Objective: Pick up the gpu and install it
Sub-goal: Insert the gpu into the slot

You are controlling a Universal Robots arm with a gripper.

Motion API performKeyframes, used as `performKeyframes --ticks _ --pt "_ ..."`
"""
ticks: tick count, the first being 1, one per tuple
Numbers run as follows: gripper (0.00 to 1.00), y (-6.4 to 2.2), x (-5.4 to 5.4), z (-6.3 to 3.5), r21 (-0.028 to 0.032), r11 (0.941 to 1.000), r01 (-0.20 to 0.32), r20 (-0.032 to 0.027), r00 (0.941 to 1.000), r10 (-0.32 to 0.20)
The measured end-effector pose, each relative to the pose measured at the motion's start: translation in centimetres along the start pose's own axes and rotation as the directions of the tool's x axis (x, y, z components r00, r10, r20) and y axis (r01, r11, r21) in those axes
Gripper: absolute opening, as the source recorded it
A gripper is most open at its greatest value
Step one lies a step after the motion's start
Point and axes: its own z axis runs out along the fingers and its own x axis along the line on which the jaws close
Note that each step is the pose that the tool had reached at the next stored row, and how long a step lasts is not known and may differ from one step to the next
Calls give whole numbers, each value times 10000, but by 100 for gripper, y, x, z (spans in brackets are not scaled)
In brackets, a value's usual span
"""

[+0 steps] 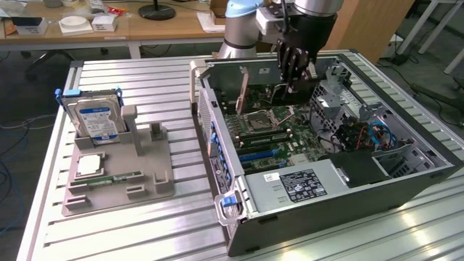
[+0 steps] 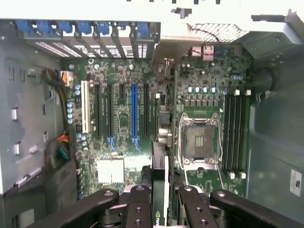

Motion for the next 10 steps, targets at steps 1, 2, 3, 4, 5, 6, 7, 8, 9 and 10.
performKeyframes --ticks 1,2,3,4,5,6,7,8,9,10 --pt "26 0 16 3 -2 10000 3 -1 10000 -3" --pt "26 -1 47 2 -2 10000 1 -1 10000 -1" --pt "26 -1 76 3 -2 10000 -2 0 10000 2" --pt "26 -2 96 4 -1 10000 -5 0 10000 5" --pt "26 0 105 11 0 10000 -6 -1 10000 6" --pt "26 11 106 27 1 10000 -13 0 10000 13" --pt "26 29 107 44 0 10000 -21 -4 10000 21" --pt "26 50 108 60 1 10000 -34 -23 10000 34" --pt "26 72 108 79 2 10000 -57 -44 10000 57" --pt "26 87 110 96 4 10000 -80 -44 10000 80"
